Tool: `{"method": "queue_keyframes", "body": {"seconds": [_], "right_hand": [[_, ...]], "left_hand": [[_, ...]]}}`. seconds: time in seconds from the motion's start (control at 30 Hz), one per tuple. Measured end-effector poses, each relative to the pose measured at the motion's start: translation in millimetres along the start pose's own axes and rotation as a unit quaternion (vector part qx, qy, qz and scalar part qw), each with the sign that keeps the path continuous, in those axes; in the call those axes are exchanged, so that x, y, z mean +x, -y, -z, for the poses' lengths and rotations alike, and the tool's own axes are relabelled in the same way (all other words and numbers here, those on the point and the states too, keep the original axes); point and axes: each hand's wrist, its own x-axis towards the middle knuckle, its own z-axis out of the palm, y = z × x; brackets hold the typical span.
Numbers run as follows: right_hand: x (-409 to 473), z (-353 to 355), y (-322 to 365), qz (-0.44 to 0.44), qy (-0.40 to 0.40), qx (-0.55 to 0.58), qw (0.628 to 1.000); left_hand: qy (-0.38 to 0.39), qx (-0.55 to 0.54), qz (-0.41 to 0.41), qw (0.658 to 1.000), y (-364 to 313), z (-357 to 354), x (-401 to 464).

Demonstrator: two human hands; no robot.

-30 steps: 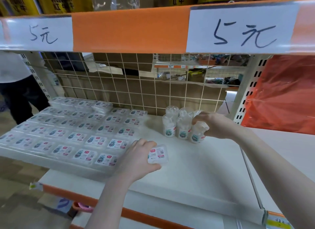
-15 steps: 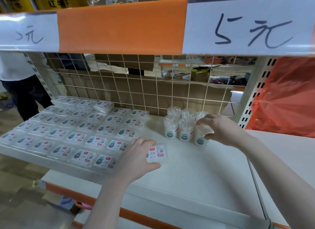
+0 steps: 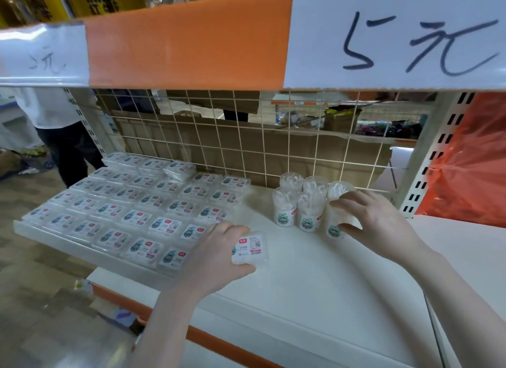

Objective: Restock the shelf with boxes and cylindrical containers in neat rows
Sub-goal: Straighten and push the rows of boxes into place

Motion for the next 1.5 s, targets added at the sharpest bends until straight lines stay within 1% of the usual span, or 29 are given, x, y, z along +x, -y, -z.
{"method": "queue_keyframes", "body": {"seconds": [0.07,0.13,0.33,0.43,0.53,0.63,0.73,0.8,0.87,0.97,1.1,1.23,1.3,1.43,1.5], "right_hand": [[-1.7,3.0,7.9,-0.002,-0.03,0.013,0.999],[-1.2,4.3,19.1,-0.004,-0.041,0.018,0.999],[16.9,-3.5,58.2,-0.017,-0.017,0.047,0.999],[31.6,-11.9,83.6,-0.045,-0.005,0.042,0.998],[51.2,-25.0,113.7,-0.077,-0.01,0.04,0.996],[68.5,-38.3,138.0,-0.131,-0.013,0.036,0.991],[85.7,-53.3,161.9,-0.171,0.009,0.035,0.985],[96.1,-60.4,176.4,-0.194,0.051,0.012,0.98],[103.2,-66.1,185.6,-0.217,0.088,0.015,0.972],[108.7,-71.3,193.7,-0.239,0.116,0.01,0.964],[112.1,-73.4,197.4,-0.262,0.136,0.005,0.955],[116.3,-73.9,194.5,-0.282,0.144,0.01,0.948],[118.8,-74.6,193.9,-0.283,0.145,0.008,0.948],[121.8,-75.9,194.1,-0.29,0.142,0.02,0.946],[122.0,-76.3,194.7,-0.295,0.14,0.026,0.945]], "left_hand": [[-0.002,0.001,-0.001,1.0,6.4,5.0,-0.7],[-0.005,0.001,0.003,1.0,13.8,11.0,-1.0],[-0.006,-0.006,0.002,1.0,51.9,25.1,2.9],[-0.005,0.002,-0.015,1.0,79.9,34.3,9.6],[-0.002,0.009,-0.045,0.999,119.8,47.3,18.4],[0.006,0.016,-0.074,0.997,160.6,57.9,28.5],[0.015,0.032,-0.102,0.994,194.8,67.3,41.1],[0.025,0.047,-0.115,0.992,211.2,73.7,53.1],[0.04,0.057,-0.125,0.99,221.5,79.9,65.7],[0.059,0.064,-0.15,0.985,223.7,87.1,87.8],[0.096,0.02,-0.153,0.983,219.5,88.4,123.9],[0.068,0.042,-0.22,0.972,215.1,85.9,157.5],[0.074,0.05,-0.221,0.971,212.6,85.0,173.6],[0.108,0.082,-0.196,0.971,206.2,81.6,199.3],[0.124,0.077,-0.189,0.971,204.2,78.8,206.3]]}}
